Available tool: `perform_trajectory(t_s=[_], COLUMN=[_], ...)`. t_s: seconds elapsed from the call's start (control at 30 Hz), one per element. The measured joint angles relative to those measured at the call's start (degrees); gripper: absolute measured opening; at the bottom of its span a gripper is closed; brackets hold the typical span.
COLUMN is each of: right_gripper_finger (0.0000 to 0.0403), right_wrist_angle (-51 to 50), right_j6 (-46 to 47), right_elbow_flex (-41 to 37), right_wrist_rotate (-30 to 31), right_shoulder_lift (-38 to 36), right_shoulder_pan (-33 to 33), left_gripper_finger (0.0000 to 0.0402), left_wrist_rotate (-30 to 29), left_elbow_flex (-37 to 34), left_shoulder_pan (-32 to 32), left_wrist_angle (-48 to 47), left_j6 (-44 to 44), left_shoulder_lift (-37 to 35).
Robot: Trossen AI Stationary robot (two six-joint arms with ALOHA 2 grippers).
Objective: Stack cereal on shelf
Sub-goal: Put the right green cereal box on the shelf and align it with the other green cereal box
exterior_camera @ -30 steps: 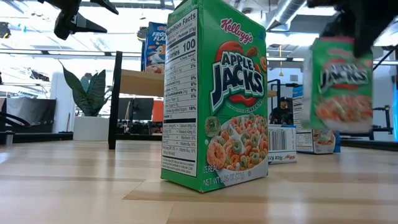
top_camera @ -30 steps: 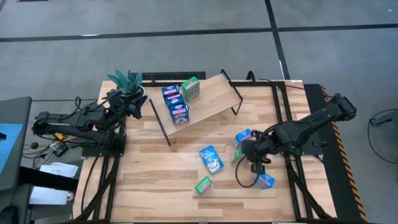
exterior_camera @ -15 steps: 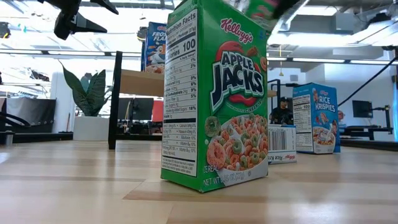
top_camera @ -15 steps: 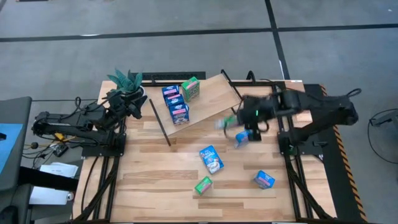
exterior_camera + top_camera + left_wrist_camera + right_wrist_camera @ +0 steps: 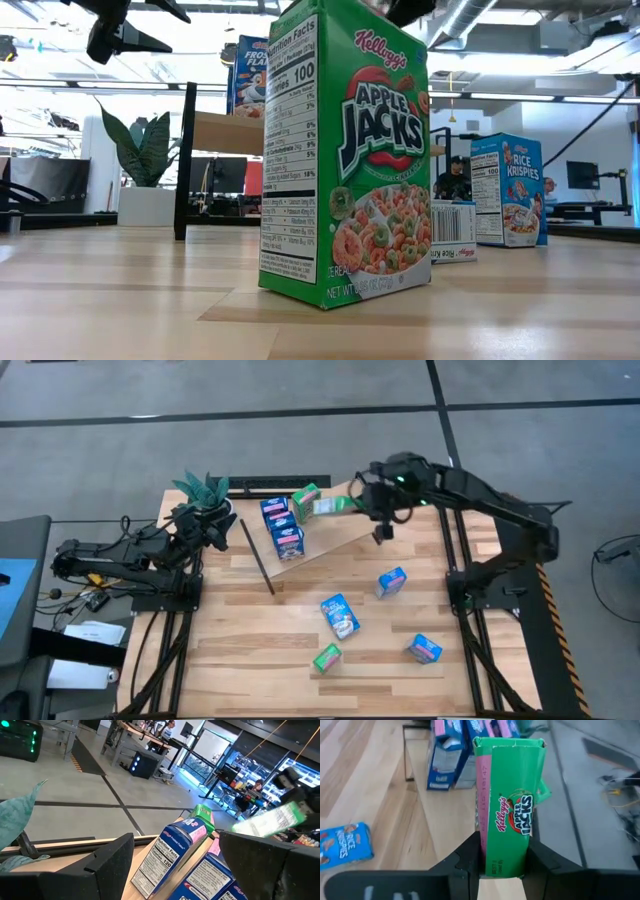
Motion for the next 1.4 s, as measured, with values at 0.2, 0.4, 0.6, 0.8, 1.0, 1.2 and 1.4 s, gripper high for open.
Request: perform_trajectory(t_s=[0.2,0.4,0.6,0.8,1.0,1.2,1.4], right_gripper_finger=[0.0125,0.0126,0.0126,0.0126,0.0126,0.0126,0.0126], right_wrist_angle=[-15.1,-22.8,-25.5,-26.6,-25.3,-24.9,-24.6], right_j6=[-7.6,-9.6,-13.6,-16.0,-17.3,-17.5,-17.9], right_elbow_flex=[14.0,25.4,30.3,30.4,30.4,30.4,30.4], right_wrist_rotate=[-2.3,-2.6,-2.6,-2.5,-2.5,-2.4,-1.9], right_shoulder_lift=[9.4,18.3,24.0,27.2,27.5,27.5,28.6], right_shoulder_pan=[-0.7,-1.1,-0.9,-0.9,-0.6,0.0,0.1], left_gripper_finger=[0.0283,0.0283,0.0283,0.0283,0.0283,0.0283,0.0283], left_wrist_rotate=[0.0,-0.3,-0.4,-0.4,-0.5,-0.5,-0.5], left_elbow_flex=[0.0,0.0,0.0,0.0,0.0,0.0,0.0], left_shoulder_pan=[0.0,0.0,0.0,0.0,0.0,0.0,0.0], left_wrist_angle=[0.0,0.0,0.0,0.0,0.0,0.0,0.0], left_j6=[0.0,-0.1,-0.2,-0.2,-0.2,-0.2,-0.2], left_shoulder_lift=[0.0,0.0,0.0,0.0,0.0,0.0,0.0])
